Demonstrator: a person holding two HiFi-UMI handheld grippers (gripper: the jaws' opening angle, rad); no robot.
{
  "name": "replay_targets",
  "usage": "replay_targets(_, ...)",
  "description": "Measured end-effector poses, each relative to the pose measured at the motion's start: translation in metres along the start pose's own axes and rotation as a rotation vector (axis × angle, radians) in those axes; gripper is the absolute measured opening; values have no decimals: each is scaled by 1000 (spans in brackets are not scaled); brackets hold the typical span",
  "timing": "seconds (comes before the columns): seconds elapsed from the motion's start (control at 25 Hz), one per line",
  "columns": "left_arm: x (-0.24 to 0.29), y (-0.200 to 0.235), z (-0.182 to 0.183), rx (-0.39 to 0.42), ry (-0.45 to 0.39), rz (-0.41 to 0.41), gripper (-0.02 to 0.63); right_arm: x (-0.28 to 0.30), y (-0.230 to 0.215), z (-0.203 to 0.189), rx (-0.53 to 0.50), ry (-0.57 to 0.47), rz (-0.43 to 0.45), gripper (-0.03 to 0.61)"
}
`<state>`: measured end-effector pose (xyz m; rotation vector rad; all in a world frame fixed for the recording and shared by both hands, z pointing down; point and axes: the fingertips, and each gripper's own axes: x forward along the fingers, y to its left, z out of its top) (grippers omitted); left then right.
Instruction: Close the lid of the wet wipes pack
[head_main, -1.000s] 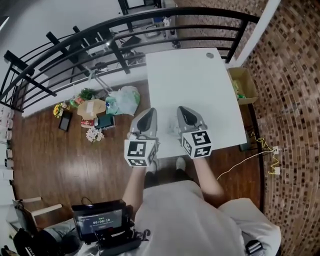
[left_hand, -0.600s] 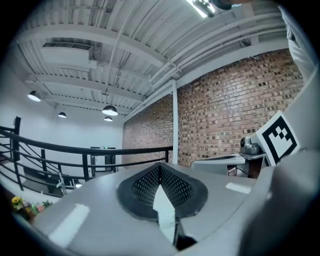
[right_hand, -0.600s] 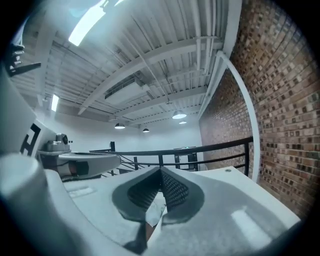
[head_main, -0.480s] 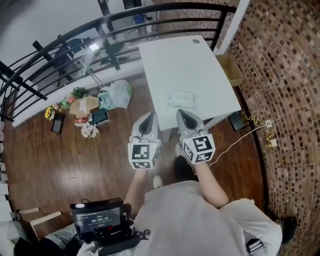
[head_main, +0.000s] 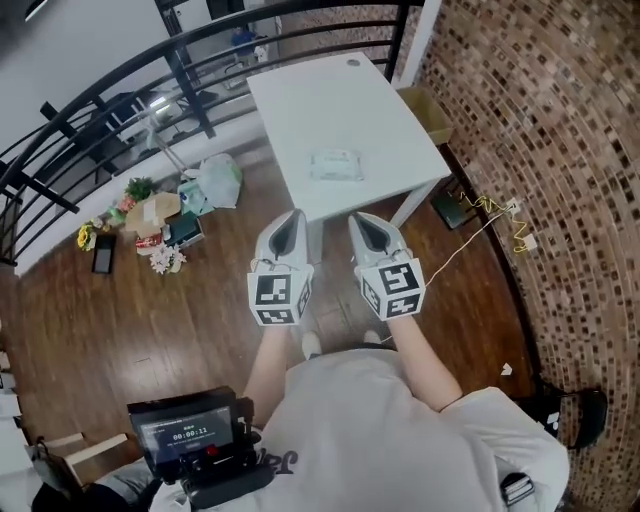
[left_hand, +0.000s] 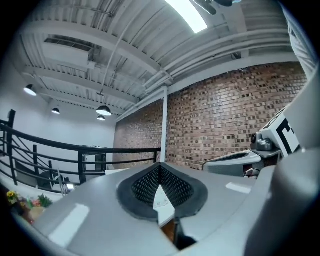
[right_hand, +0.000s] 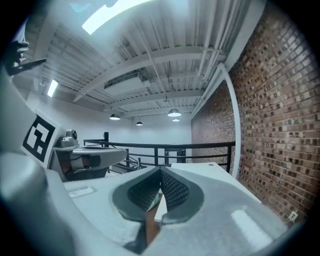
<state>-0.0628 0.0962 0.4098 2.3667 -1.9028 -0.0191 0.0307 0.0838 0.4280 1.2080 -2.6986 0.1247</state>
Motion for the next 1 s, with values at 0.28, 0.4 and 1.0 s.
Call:
replay_targets(0.28,-1,-43,9,23,19,6,15,-38,-9,10,27,-43,43,-8)
replay_targets(0.4,2,-68,2,37,38,-2,15,-49,-19,-5,61,-18,52,-8)
replay_targets(1.0,7,-93,-1,35,55,51,15,-69,-47,-1,56,-27,82,-8)
